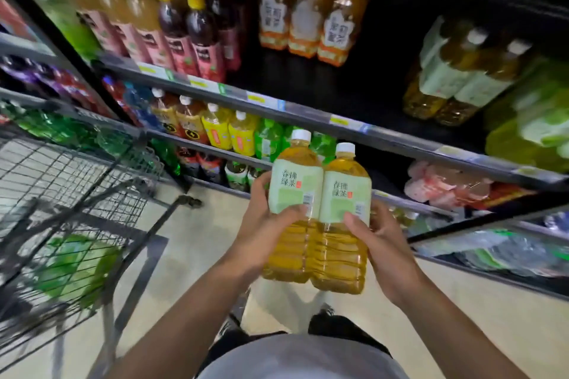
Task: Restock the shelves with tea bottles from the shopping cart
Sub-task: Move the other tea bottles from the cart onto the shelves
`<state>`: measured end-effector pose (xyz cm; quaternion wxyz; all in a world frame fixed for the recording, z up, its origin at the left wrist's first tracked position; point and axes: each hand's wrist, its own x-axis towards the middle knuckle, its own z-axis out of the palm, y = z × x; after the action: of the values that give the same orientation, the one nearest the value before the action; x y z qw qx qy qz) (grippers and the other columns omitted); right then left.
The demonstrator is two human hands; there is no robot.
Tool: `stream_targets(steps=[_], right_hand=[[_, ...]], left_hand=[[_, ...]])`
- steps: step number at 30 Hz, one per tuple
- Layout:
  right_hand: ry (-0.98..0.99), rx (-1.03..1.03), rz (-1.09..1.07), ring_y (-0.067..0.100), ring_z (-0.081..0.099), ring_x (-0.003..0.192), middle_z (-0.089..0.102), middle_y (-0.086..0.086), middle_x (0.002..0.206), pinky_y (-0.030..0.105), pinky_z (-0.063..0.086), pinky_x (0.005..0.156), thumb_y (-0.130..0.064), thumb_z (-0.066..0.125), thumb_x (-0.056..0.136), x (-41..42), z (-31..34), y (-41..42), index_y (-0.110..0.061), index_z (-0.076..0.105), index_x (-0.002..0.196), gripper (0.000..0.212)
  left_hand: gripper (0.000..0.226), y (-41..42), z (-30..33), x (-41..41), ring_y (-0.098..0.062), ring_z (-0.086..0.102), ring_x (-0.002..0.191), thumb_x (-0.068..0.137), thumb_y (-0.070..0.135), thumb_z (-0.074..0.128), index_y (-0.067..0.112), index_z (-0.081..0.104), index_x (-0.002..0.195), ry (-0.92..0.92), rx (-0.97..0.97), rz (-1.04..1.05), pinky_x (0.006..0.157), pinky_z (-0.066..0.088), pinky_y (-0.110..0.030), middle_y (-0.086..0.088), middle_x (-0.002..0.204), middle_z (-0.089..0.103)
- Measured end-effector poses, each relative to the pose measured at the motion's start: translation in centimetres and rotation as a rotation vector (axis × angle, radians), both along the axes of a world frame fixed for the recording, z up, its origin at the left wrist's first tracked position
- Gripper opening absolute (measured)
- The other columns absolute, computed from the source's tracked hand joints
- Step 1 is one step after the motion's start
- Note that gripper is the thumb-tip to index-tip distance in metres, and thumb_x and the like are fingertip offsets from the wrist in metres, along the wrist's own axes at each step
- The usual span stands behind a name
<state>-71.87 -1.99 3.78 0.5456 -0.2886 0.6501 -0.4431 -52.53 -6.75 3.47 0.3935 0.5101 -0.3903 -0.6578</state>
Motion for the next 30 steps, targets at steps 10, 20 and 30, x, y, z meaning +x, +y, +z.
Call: stream_targets(steps=[10,20,30], right_hand=[[-0.028,-0.100,0.006,0.016,0.075,0.100,0.076,-0.003,0.112,0.028,0.061,0.073,-0.028,0.075,0.074,-18.0,0.2,-1.2,-0.023,0.056,0.131,0.060],[0.085,-0.229,-0.035,0.006,0.071,0.102,0.076,-0.011,0.107,0.025,0.059,0.078,-0.027,0.077,0.075,-25.9,-0.5,-6.0,-0.019,0.059,0.132,0.061],[0.395,-0.496,-0.070,0.007,0.063,0.118,0.063,-0.017,0.126,0.031,0.057,0.093,-0.019,0.093,0.069,-31.2,-1.2,-11.7,-0.043,0.044,0.134,0.085]], left_hand=[[0.072,-1.9,0.1,-17.0,-0.014,0.067,0.119,0.081,0.023,0.083,0.024,0.047,0.143,-0.062,-0.124,-0.165,0.096,0.056,-0.031,0.004,0.127,0.071],[0.071,-8.3,-0.5,-24.5,-0.007,0.067,0.116,0.082,0.024,0.083,0.027,0.048,0.143,-0.161,-0.299,-0.272,0.086,0.056,-0.020,0.012,0.123,0.072],[0.097,-16.2,0.3,-28.7,-0.002,0.055,0.128,0.072,0.009,0.090,0.046,0.030,0.139,-0.312,-0.655,-0.328,0.101,0.051,-0.022,0.034,0.126,0.056]])
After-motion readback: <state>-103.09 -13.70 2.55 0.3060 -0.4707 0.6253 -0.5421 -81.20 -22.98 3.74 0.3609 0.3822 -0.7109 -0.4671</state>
